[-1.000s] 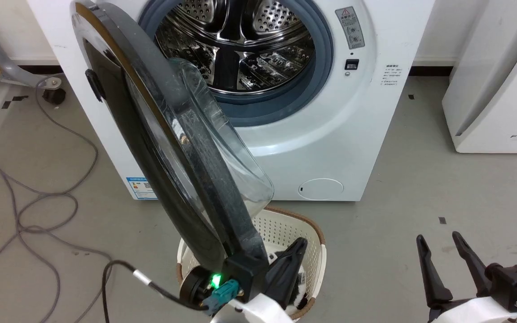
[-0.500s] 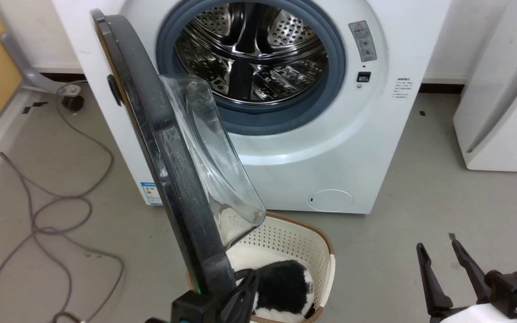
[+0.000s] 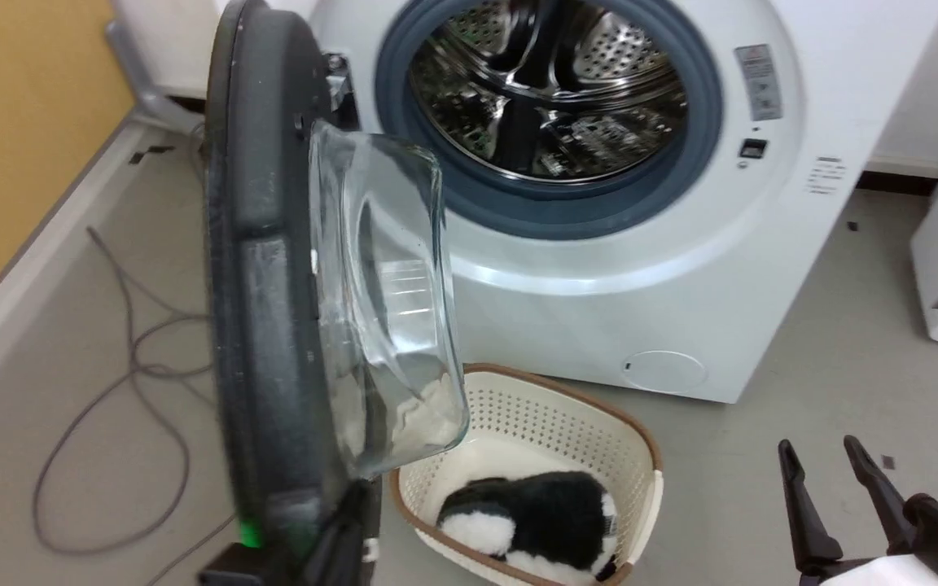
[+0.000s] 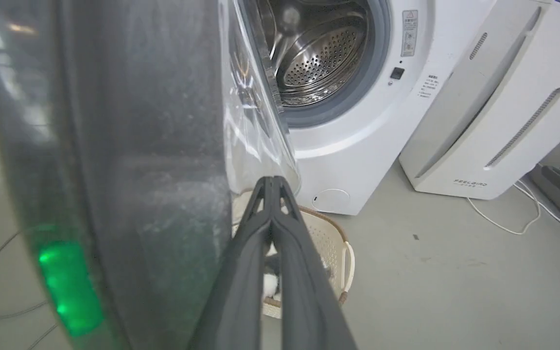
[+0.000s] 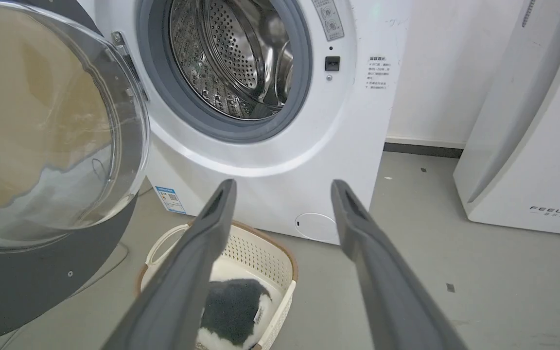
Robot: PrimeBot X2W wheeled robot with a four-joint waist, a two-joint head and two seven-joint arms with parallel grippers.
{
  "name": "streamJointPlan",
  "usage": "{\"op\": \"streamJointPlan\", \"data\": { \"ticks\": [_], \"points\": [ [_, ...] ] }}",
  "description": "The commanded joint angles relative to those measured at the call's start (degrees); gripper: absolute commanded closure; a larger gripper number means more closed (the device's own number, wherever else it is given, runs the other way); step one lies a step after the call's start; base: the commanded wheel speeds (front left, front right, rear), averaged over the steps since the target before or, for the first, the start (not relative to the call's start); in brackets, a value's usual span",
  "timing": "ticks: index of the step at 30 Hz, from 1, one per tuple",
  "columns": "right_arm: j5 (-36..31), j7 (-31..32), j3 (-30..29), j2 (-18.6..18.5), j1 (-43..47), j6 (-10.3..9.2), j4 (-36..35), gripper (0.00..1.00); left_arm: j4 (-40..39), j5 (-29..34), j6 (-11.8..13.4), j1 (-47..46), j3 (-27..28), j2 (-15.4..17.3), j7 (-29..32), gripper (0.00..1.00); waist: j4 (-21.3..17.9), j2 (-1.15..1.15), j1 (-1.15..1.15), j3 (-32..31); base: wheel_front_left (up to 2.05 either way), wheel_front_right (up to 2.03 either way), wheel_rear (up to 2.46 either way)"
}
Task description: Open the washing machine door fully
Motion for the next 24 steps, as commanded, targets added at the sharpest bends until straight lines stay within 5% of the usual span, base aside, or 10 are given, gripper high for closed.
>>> {"op": "streamJointPlan", "data": {
  "ticks": [1,13,24],
  "points": [
    [-0.3,-0.1,-0.2,0.2,0.5,0.30,-0.3,0.00,-0.5,0.5,0.8,0.8,1.4,0.8,-0.4,1.00,1.3,0.00,0.00,0.7,0.00,0.00,0.00],
    [-0.2,-0.2,-0.3,0.2,-0.7,0.30,-0.8,0.00,0.2,-2.1,4.8,3.3,14.2,5.7,-2.6,1.00,3.6,0.00,0.00,2.9,0.00,0.00,0.00],
    [-0.6,0.2,-0.3,0.2,-2.3,0.30,-0.7,0.00,13.0,-11.6,0.2,-2.7,26.2,7.5,-8.5,1.00,3.1,0.00,0.00,4.7,0.00,0.00,0.00]
  ]
}}
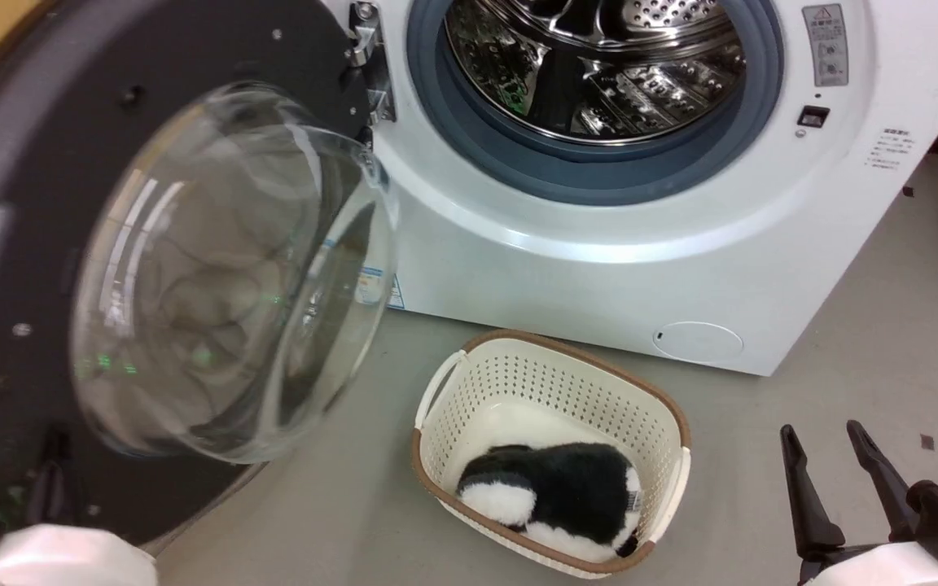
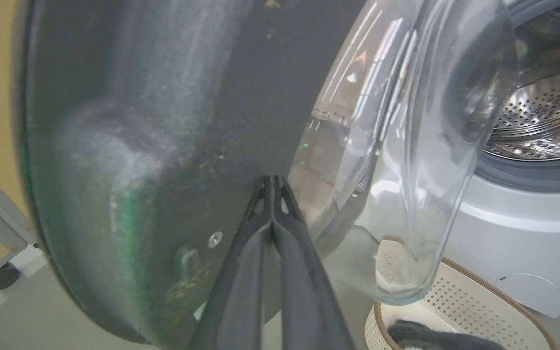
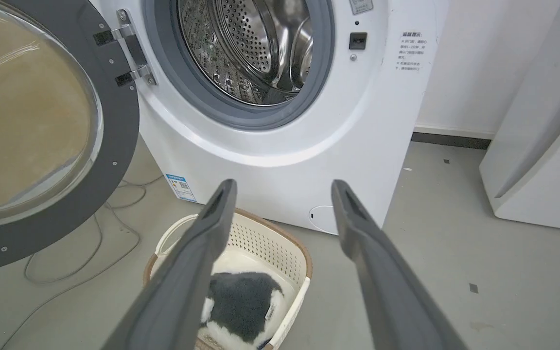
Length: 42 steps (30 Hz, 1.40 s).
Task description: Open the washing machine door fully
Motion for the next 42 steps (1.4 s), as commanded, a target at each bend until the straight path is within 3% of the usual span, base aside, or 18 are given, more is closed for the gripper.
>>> {"op": "streamJointPlan", "data": {
  "ticks": [1,2,8,18,24,33,36,37,38,42],
  "points": [
    [-0.4,0.1,0.1,0.2,-1.2,0.30,-0.1,0.00,2.0,-0.7,-0.4,-1.8,1.4,0.7,-0.9,1.00,-0.3,0.00,0.00,0.2,0.00,0.00,0.00],
    [-0.4,0.2,0.3,0.2,-1.6,0.30,0.0,0.00,6.7,-2.1,-1.9,-4.3,3.5,1.4,-2.6,1.00,-0.8,0.00,0.00,0.6,0.00,0.00,0.00],
    [-0.4,0.3,0.1,0.2,-2.0,0.30,-0.1,0.00,14.4,-2.9,-4.0,-9.3,5.7,3.4,-5.0,1.00,-1.5,0.00,0.00,1.2,0.00,0.00,0.00],
    [0.0,0.2,0.3,0.2,-2.4,0.30,0.7,0.00,24.3,-4.1,-6.3,-12.6,7.5,4.5,-8.6,1.00,-2.4,0.00,0.00,0.4,0.00,0.00,0.00],
    [0.2,-0.1,0.1,0.2,-1.8,0.30,1.4,0.00,22.7,-3.6,-5.1,-10.5,6.9,3.2,-9.4,1.00,-2.4,0.00,0.00,-1.0,0.00,0.00,0.00],
    [0.5,-0.1,0.2,0.2,-0.4,0.30,1.9,0.00,8.6,-0.5,0.0,0.5,4.9,-1.1,-11.0,1.00,-2.4,0.00,0.00,-3.5,0.00,0.00,0.00],
    [0.4,0.1,0.2,0.2,0.0,0.30,1.7,0.00,4.8,0.4,1.5,3.4,3.9,-2.2,-11.0,0.40,-2.5,0.00,0.00,-4.0,0.00,0.00,0.00],
    [0.3,0.2,0.3,0.2,0.1,0.30,1.7,0.00,3.7,0.8,2.0,4.2,3.5,-2.6,-10.9,0.06,-2.6,0.00,0.00,-4.3,0.00,0.00,0.00],
    [0.3,0.3,0.3,0.2,0.3,0.30,1.7,0.00,2.7,1.2,2.4,5.0,3.0,-2.9,-10.7,0.00,-2.7,0.00,0.00,-4.4,0.00,0.00,0.00],
    [0.3,0.4,0.2,0.2,0.8,0.30,1.6,0.00,-0.8,2.6,3.2,6.7,0.2,-3.8,-10.0,0.00,-3.2,0.00,0.00,-5.1,0.00,0.00,0.00]
  ]
}}
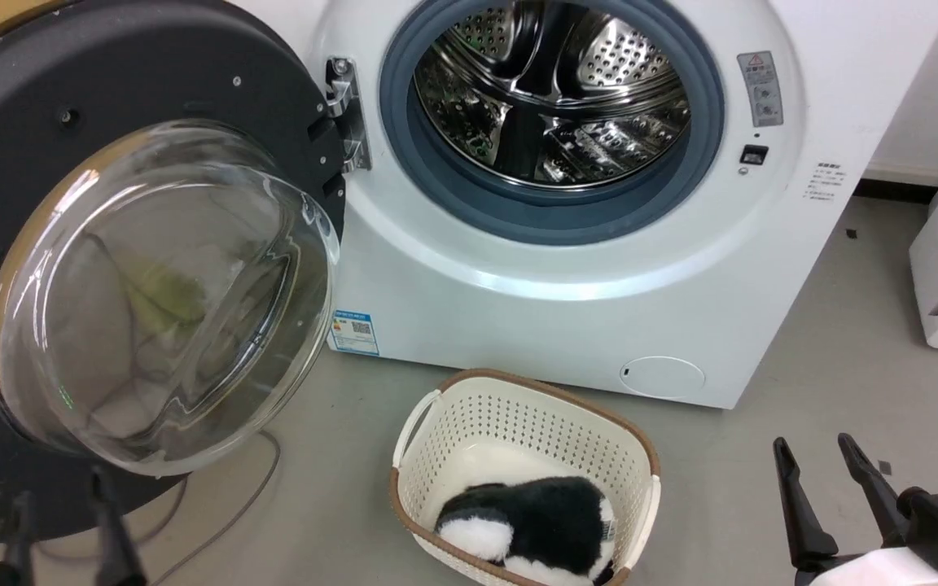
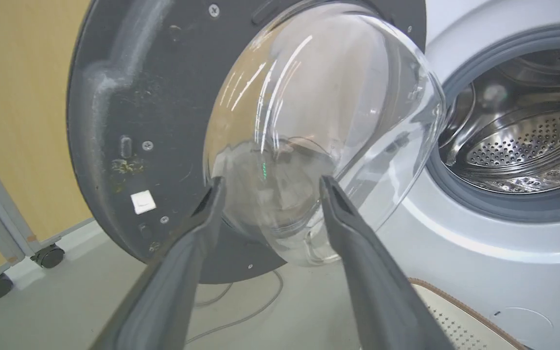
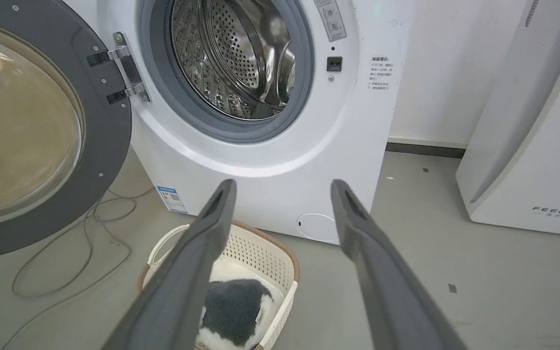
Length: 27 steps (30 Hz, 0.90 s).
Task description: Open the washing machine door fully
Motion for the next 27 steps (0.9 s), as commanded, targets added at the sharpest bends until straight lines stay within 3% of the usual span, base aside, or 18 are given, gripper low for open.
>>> {"op": "streamJointPlan", "data": {
  "ticks": [1,7,20,27],
  "points": [
    [-0.2,0.0,0.0,0.2,0.6,0.30,-0.3,0.00,-0.6,0.7,0.4,0.6,-0.6,-0.1,0.2,0.00,-0.3,0.00,0.00,-0.2,0.00,0.00,0.00],
    [-0.7,0.4,0.4,0.2,0.5,0.30,-0.7,0.00,-1.5,3.4,-1.4,-2.0,-6.9,-0.3,1.8,0.00,-2.1,0.00,0.00,-0.7,0.00,0.00,0.00],
    [-1.5,1.7,1.1,0.2,0.8,0.30,-1.5,0.00,4.9,6.9,-8.3,-14.8,-17.8,-1.7,5.2,0.00,-8.2,0.00,0.00,-1.2,0.00,0.00,0.00],
    [-1.5,2.0,1.7,0.2,1.0,0.30,-1.6,0.00,9.5,7.6,-8.8,-17.0,-19.3,-1.8,6.6,0.00,-10.3,0.00,0.00,-1.1,0.00,0.00,0.00]
  ]
}}
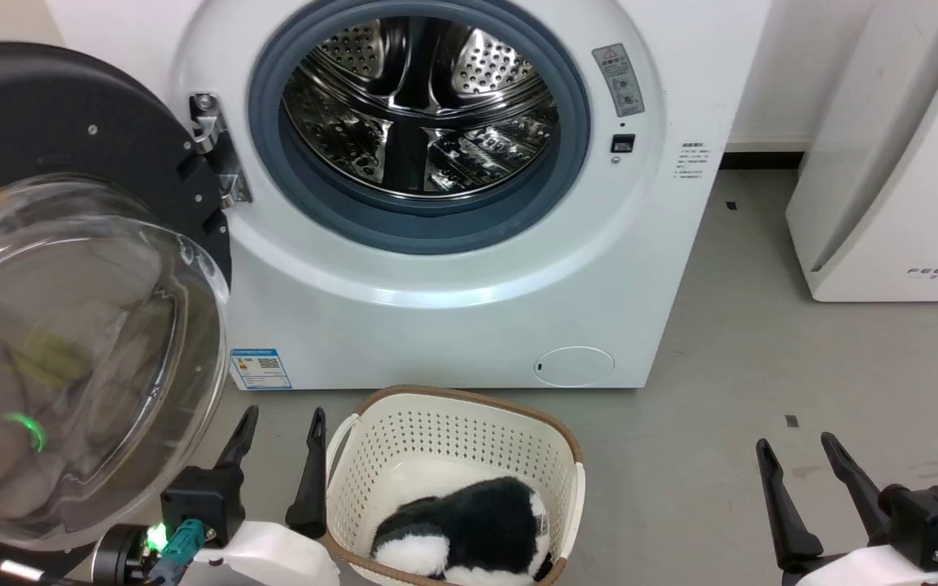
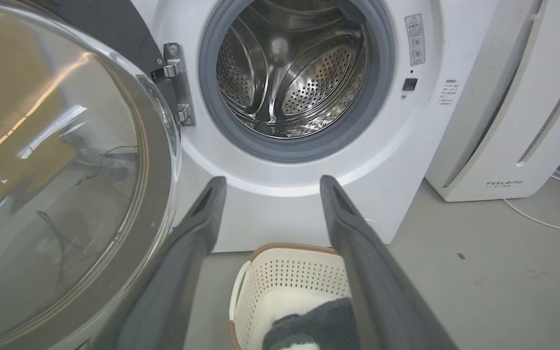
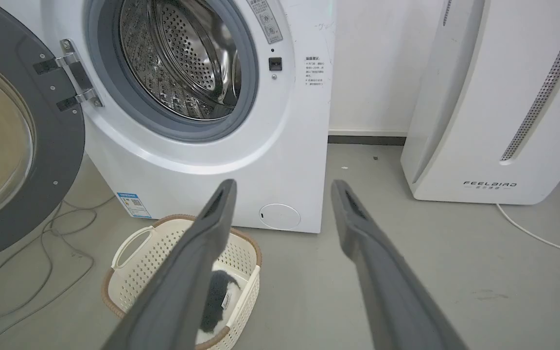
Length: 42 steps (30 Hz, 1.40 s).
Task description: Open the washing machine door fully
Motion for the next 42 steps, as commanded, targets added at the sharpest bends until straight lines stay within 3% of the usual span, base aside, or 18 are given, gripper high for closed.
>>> {"op": "streamJointPlan", "data": {
  "ticks": [1,24,25,42],
  "points": [
    [-0.3,0.1,0.1,0.2,0.8,0.30,-0.2,0.00,0.8,0.2,0.0,-0.3,-0.1,-0.1,0.2,0.00,-0.3,0.00,0.00,0.1,0.00,0.00,0.00],
    [0.6,-0.8,0.7,0.2,-0.1,0.30,1.6,0.00,6.9,-1.5,0.2,1.6,0.1,-0.6,-3.2,0.00,-0.5,0.00,0.00,0.1,0.00,0.00,0.00],
    [0.5,-0.4,0.7,0.0,-0.1,0.00,1.6,1.00,6.8,-1.5,0.3,1.8,0.2,-0.5,-2.8,1.00,-0.5,0.00,0.00,0.1,0.00,0.00,0.00],
    [-0.4,-0.7,0.8,0.0,-1.0,-0.04,2.4,1.00,6.5,1.4,-2.0,1.7,2.8,-2.5,-1.9,1.00,-0.4,0.00,0.00,0.0,0.00,0.00,0.00]
  ]
}}
